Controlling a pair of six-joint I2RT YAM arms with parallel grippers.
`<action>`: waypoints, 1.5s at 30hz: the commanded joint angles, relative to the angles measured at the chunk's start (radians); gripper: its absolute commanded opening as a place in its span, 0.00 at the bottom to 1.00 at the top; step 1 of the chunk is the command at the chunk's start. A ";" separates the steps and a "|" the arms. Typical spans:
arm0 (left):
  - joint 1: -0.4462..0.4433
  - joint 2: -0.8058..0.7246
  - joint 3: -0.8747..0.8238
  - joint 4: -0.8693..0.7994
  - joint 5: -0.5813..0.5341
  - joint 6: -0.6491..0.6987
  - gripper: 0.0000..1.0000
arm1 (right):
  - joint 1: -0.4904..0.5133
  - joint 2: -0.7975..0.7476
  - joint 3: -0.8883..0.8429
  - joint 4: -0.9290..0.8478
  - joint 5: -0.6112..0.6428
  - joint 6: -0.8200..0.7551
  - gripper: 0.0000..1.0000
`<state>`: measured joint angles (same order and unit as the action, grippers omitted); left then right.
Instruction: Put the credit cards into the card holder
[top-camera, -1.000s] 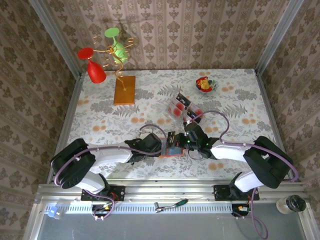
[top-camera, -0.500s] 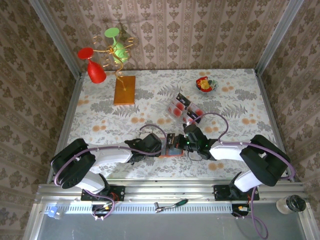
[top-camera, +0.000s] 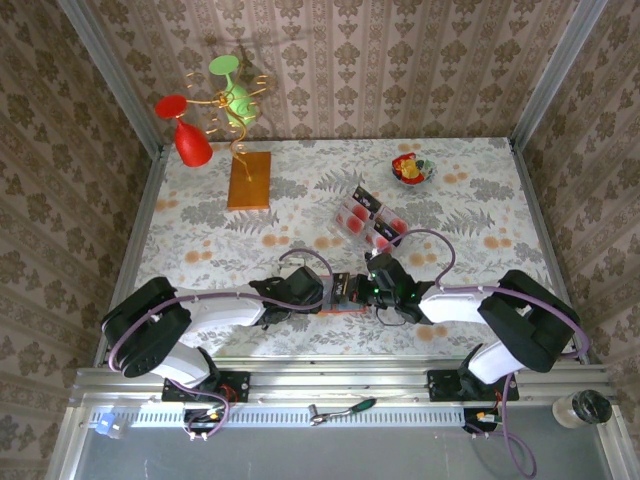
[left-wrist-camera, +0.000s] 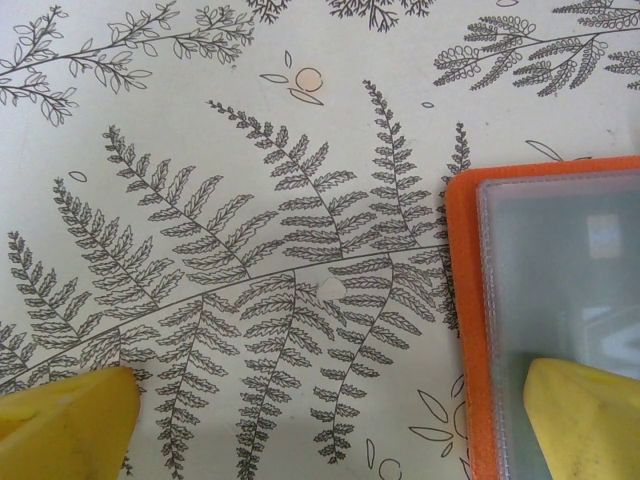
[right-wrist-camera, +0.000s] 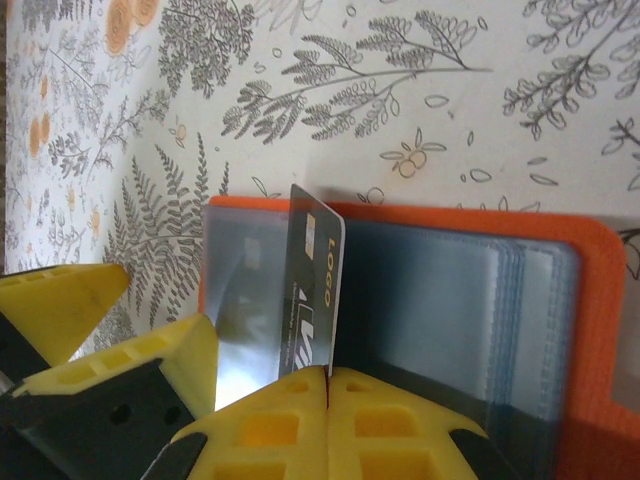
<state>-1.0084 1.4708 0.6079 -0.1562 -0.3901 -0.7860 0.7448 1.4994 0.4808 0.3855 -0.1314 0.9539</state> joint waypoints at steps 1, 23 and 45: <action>-0.007 0.011 -0.022 -0.071 -0.010 0.001 1.00 | 0.013 0.012 -0.023 -0.055 0.010 -0.005 0.00; -0.006 0.014 -0.014 -0.074 -0.015 0.005 1.00 | 0.025 0.000 -0.025 -0.141 0.009 -0.029 0.00; -0.007 0.011 -0.017 -0.074 -0.015 0.003 1.00 | 0.025 0.045 0.042 -0.197 -0.025 -0.055 0.00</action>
<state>-1.0084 1.4708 0.6083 -0.1562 -0.3904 -0.7860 0.7631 1.5108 0.5102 0.2844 -0.1432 0.9287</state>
